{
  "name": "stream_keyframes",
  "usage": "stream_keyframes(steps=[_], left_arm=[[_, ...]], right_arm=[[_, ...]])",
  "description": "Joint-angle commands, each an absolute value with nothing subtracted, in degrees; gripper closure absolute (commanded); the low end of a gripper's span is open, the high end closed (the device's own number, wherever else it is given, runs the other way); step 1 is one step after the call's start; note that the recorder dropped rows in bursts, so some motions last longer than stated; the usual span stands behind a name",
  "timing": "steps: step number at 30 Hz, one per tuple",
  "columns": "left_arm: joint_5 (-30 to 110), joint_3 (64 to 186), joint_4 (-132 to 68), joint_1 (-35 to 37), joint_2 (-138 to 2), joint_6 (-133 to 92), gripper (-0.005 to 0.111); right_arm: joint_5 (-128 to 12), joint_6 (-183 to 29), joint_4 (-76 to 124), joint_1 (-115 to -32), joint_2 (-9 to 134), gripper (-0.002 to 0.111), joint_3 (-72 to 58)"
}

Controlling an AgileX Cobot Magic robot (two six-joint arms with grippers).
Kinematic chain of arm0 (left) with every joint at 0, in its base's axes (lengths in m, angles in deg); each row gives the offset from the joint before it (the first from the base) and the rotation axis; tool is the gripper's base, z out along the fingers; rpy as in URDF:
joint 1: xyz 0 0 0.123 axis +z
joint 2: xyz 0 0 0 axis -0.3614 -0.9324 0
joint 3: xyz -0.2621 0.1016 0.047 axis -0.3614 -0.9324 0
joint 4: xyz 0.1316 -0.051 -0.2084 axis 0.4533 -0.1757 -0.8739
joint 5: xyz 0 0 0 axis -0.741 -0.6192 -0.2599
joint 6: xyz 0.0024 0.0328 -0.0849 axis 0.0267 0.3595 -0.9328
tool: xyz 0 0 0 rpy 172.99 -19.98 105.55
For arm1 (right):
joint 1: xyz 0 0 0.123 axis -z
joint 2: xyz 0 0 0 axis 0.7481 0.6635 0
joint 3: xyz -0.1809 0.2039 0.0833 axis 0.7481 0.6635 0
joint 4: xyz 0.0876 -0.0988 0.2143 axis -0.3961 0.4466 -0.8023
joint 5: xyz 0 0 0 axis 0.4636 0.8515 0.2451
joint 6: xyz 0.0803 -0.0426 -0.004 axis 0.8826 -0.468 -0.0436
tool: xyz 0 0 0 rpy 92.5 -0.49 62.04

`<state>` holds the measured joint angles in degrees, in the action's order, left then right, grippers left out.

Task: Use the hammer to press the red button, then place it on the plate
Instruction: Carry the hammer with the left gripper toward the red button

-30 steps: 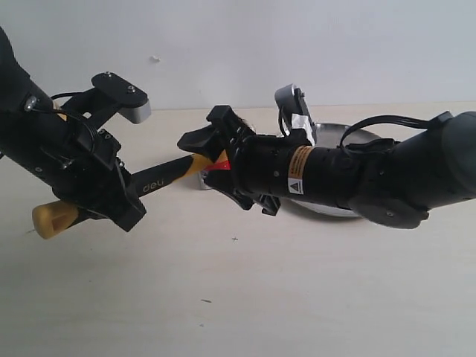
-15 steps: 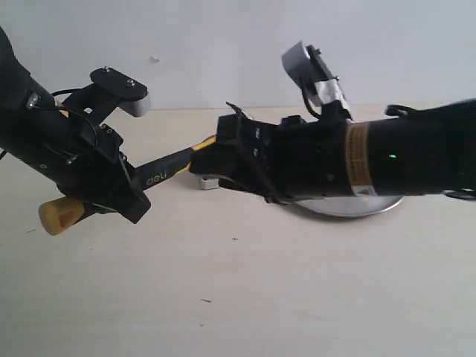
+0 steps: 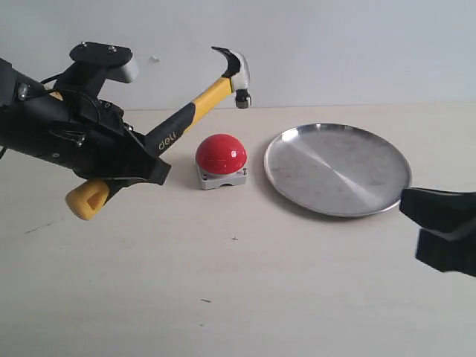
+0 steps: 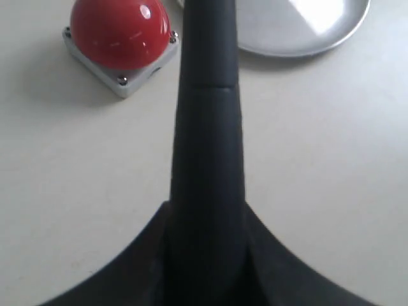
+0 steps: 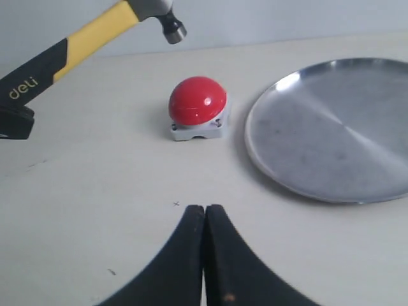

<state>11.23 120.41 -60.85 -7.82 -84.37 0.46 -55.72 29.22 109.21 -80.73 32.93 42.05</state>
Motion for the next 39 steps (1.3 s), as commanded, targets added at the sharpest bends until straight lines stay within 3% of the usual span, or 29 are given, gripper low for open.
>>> stream_keyframes(steps=[1, 17, 28, 39], left_arm=[[19.49, 117.15, -64.58, -8.00, -80.99, 0.71, 0.107], [31.86, 107.63, -69.09, -9.99, -78.70, 0.71, 0.107], [44.78, 106.43, -71.10, -19.62, -78.70, -2.69, 0.107], [45.64, 106.86, -67.66, -19.89, -78.70, -2.82, 0.107]], right_arm=[[-54.19, 26.85, 110.29, -80.76, 24.45, 0.108, 46.45], [-59.70, 25.19, 110.29, -80.76, -0.50, 0.108, 56.07], [-63.54, 24.18, 110.02, -80.76, -2.49, 0.108, 57.56], [-65.07, 24.31, 110.02, -80.76, -2.49, 0.108, 57.56]])
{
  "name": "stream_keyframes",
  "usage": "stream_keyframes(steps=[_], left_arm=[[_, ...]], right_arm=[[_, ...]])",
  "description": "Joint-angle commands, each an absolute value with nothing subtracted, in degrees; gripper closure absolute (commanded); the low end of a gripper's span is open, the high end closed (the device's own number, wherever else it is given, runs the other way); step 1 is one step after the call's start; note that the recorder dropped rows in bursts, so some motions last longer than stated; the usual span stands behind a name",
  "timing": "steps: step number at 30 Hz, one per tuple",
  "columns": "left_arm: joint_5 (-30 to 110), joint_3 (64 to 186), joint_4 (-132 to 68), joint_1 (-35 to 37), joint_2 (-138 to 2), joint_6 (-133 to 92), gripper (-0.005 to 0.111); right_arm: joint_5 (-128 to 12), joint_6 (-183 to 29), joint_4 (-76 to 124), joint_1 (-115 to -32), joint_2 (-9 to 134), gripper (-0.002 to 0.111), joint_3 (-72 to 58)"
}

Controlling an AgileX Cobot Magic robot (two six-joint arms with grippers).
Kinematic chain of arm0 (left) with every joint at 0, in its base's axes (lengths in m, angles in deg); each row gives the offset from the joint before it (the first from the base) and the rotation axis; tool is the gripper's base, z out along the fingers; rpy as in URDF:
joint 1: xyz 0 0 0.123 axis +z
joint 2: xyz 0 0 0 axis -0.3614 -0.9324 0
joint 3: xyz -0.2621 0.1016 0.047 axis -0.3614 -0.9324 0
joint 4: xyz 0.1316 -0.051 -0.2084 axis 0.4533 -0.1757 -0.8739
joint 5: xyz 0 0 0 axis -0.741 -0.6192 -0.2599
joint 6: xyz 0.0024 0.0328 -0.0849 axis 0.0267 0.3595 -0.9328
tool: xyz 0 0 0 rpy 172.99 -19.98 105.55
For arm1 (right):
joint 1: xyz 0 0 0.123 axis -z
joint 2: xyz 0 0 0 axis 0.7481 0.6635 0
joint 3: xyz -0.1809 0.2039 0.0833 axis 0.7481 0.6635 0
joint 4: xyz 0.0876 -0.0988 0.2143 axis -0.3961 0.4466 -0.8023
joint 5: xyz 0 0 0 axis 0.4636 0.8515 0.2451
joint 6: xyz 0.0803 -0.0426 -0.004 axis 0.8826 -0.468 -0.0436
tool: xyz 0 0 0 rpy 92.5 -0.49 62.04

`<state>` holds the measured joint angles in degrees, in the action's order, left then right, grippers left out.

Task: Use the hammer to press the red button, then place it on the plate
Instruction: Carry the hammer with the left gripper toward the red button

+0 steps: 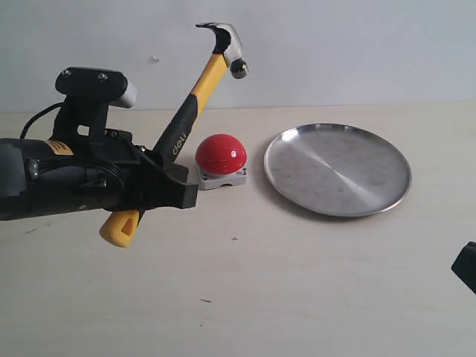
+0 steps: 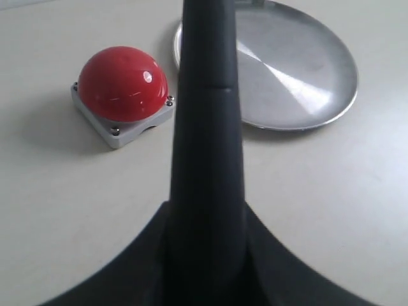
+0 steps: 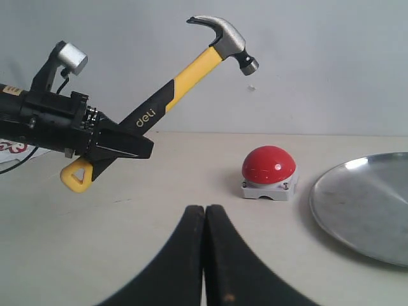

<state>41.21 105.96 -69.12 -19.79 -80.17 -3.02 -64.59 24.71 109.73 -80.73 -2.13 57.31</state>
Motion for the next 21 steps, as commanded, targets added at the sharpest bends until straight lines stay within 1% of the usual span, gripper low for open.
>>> stream_keyframes(steps=[1, 4, 7, 10, 17, 21], left_arm=[[45.63, 107.31, -68.37, -19.47, -78.85, -3.43, 0.107], [42.54, 110.63, -70.20, -17.15, -80.06, -4.21, 0.107], [32.95, 116.52, -68.61, -13.18, -82.15, -3.75, 0.107], [24.26, 122.55, -58.78, -10.66, -82.88, -5.54, 0.107], [12.88, 129.43, -26.89, -9.47, -82.88, -29.25, 0.107], [8.70, 130.58, -18.91, -9.47, -83.05, -42.75, 0.107]], right_arm=[[-65.07, 24.31, 110.02, -80.76, -2.49, 0.108, 57.56], [-65.07, 24.31, 109.61, -80.76, -2.49, 0.108, 57.56], [-65.56, 24.31, 109.63, -80.76, -2.49, 0.108, 57.56], [-65.93, 24.31, 109.63, -80.76, -2.49, 0.108, 57.56], [-65.93, 24.31, 109.63, -80.76, -2.49, 0.108, 57.56], [-65.93, 24.31, 109.63, -80.76, -2.49, 0.108, 57.56]])
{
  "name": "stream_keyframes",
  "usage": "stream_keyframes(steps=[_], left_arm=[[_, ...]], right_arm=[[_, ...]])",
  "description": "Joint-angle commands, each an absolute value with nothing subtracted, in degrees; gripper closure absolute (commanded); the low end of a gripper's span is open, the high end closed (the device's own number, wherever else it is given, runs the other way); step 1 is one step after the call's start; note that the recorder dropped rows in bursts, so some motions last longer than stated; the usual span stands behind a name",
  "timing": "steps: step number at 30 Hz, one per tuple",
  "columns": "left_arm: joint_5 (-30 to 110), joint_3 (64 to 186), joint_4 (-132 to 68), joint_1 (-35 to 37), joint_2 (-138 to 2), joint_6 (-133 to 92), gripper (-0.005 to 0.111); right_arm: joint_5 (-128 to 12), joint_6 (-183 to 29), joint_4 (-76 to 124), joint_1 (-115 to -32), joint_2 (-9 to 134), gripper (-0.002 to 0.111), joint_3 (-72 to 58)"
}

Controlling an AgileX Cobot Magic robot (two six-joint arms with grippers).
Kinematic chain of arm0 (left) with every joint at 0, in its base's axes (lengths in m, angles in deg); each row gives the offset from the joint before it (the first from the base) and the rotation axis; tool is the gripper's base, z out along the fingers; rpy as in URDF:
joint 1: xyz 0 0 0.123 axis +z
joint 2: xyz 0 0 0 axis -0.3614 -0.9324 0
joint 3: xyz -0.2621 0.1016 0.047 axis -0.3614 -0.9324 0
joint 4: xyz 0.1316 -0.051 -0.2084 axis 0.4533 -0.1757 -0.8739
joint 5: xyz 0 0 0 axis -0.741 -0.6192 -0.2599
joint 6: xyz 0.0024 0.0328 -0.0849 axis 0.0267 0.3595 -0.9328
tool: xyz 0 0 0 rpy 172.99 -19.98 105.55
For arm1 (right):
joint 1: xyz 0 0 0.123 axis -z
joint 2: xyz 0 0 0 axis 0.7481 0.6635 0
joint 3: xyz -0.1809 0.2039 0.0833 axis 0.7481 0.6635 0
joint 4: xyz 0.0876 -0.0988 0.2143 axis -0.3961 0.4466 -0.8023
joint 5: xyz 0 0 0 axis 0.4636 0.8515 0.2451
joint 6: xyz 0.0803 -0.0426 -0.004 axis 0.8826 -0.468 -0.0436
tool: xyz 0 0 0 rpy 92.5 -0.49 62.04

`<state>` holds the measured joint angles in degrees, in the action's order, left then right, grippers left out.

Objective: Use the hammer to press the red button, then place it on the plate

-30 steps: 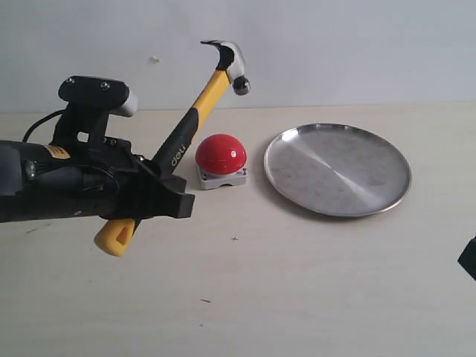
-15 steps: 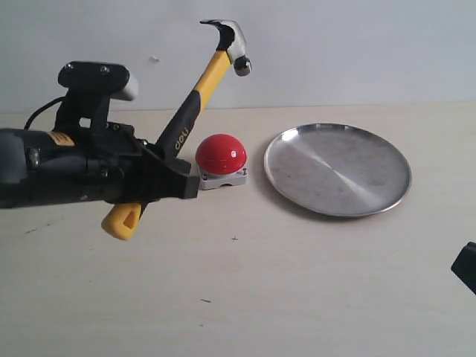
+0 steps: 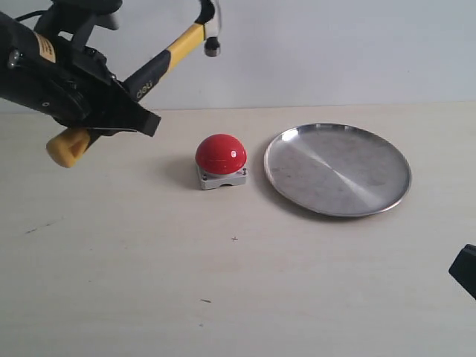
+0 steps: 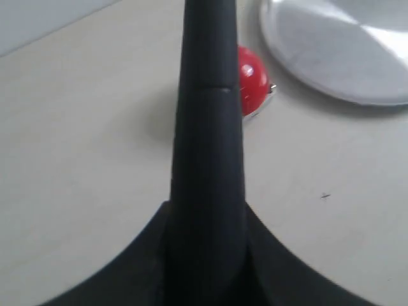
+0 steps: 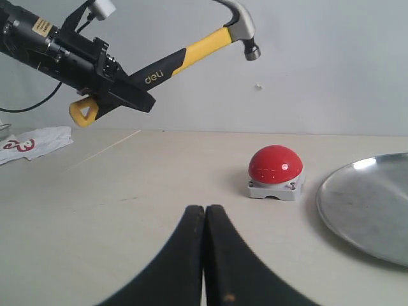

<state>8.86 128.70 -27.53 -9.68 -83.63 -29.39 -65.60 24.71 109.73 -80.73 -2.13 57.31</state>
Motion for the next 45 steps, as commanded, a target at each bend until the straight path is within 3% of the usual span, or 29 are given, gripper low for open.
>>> stream_keyframes(steps=[1, 10, 21, 37, 45], left_arm=[[8.70, 130.45, -19.01, -9.47, -83.41, -44.85, 0.107], [11.56, 130.20, -15.44, -16.60, -89.31, -58.35, 0.107], [11.63, 127.29, 26.49, -31.30, -92.46, -111.61, 0.107], [8.56, 125.20, 22.89, -36.24, -96.31, -115.35, 0.107], [11.45, 117.59, 37.06, -36.12, -96.31, -131.44, 0.107]], right_arm=[[-65.93, 24.31, 109.63, -80.76, -2.49, 0.108, 57.56], [-65.93, 24.31, 110.01, -80.76, -2.49, 0.108, 57.56], [-65.93, 24.31, 110.01, -80.76, -2.49, 0.108, 57.56], [-65.93, 24.31, 110.01, -80.76, -2.49, 0.108, 57.56], [-65.93, 24.31, 110.01, -80.76, -2.49, 0.108, 57.56]])
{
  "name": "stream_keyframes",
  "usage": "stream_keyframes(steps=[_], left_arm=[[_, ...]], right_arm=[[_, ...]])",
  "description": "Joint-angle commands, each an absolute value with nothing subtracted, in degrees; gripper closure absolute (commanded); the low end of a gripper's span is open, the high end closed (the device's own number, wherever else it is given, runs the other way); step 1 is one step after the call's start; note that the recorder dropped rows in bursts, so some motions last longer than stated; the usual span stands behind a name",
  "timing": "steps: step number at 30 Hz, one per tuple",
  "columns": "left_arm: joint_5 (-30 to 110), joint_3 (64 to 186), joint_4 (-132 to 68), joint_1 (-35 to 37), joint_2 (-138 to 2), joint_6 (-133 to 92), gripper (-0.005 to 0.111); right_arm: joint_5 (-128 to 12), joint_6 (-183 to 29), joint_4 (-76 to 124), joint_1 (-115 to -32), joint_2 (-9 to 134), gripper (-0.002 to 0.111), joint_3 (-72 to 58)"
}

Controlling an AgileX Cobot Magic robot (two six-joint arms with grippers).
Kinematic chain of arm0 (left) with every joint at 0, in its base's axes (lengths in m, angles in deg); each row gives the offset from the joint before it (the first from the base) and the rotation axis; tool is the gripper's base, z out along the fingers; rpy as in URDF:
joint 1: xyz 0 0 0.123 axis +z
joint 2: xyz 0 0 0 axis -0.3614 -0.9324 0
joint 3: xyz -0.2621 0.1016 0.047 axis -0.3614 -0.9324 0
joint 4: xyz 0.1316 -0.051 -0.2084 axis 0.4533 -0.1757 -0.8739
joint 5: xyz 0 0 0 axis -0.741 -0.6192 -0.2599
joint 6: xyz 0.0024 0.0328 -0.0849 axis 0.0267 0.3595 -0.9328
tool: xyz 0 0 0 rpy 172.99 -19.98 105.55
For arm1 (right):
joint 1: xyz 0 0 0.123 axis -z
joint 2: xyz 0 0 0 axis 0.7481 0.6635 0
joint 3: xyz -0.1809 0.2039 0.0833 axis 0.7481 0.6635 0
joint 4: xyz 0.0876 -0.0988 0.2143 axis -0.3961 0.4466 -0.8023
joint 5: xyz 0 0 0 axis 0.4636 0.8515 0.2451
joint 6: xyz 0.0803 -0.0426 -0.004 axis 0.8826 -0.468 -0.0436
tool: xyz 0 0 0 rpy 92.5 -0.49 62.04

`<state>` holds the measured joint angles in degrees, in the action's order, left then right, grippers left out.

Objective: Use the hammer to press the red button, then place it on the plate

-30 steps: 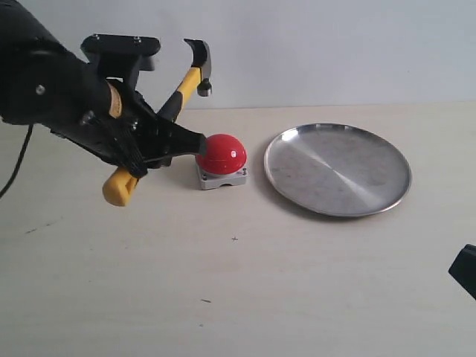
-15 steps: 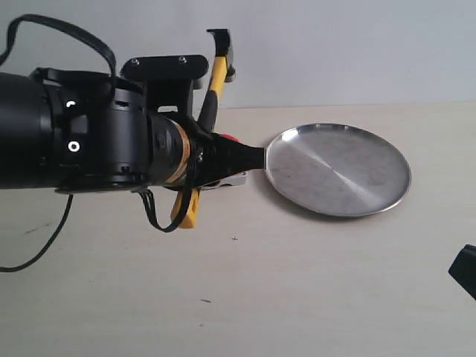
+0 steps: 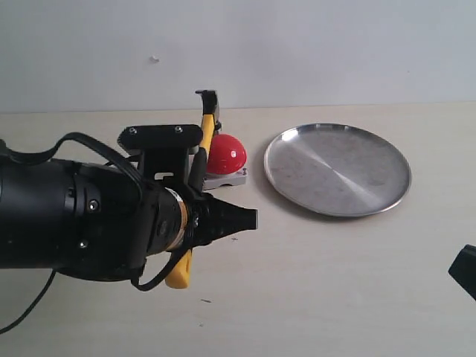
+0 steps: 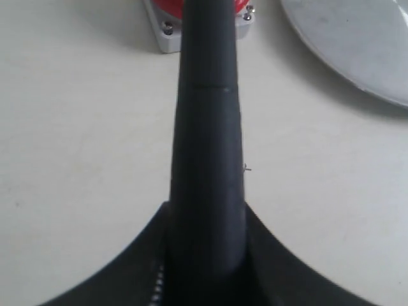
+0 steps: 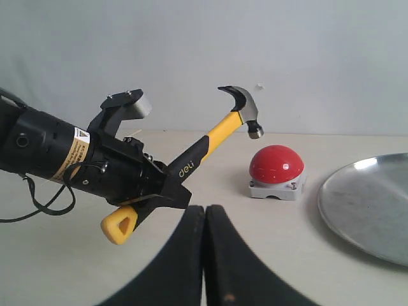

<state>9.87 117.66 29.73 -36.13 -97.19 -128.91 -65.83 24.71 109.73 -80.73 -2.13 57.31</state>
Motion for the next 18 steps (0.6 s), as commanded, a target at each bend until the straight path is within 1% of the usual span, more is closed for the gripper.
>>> stream_keyframes(steps=[1, 4, 7, 13, 18], left_arm=[[12.01, 117.59, 38.38, -36.03, -96.31, -132.41, 0.107], [14.74, 117.59, 39.04, -34.20, -96.81, -133.55, 0.107], [20.91, 117.59, 39.04, -30.39, -97.34, -134.53, 0.107], [19.37, 117.59, 39.97, -29.74, -97.46, -134.53, 0.107], [22.87, 117.59, 40.33, -28.37, -97.68, -134.42, 0.107]], right_arm=[[-65.93, 24.31, 110.01, -80.76, -2.49, 0.108, 57.56], [-65.93, 24.31, 109.90, -80.76, -2.49, 0.108, 57.56], [-65.93, 24.31, 109.90, -80.76, -2.49, 0.108, 57.56], [-65.93, 24.31, 109.90, -80.76, -2.49, 0.108, 57.56], [-65.93, 24.31, 109.90, -80.76, -2.49, 0.108, 57.56]])
